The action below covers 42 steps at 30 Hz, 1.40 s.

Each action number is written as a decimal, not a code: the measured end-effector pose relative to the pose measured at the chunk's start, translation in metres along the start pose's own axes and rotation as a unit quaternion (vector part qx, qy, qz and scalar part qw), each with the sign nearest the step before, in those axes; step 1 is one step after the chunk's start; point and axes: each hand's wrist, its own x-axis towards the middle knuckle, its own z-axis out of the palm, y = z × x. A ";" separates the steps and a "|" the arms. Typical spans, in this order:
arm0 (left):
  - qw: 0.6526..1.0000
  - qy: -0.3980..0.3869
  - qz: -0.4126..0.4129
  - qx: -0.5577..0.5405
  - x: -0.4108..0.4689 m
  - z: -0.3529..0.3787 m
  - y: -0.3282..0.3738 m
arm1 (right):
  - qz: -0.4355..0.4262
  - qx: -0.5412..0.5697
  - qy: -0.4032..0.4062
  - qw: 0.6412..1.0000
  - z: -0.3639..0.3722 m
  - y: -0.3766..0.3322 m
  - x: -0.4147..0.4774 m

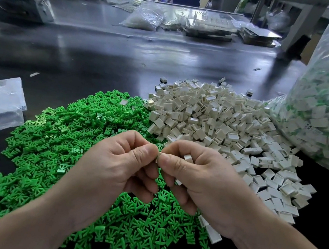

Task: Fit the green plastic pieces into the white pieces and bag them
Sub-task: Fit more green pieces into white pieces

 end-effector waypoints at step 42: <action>0.957 0.004 0.216 0.194 -0.008 -0.002 0.000 | 0.032 0.234 -0.055 0.970 0.010 -0.012 -0.001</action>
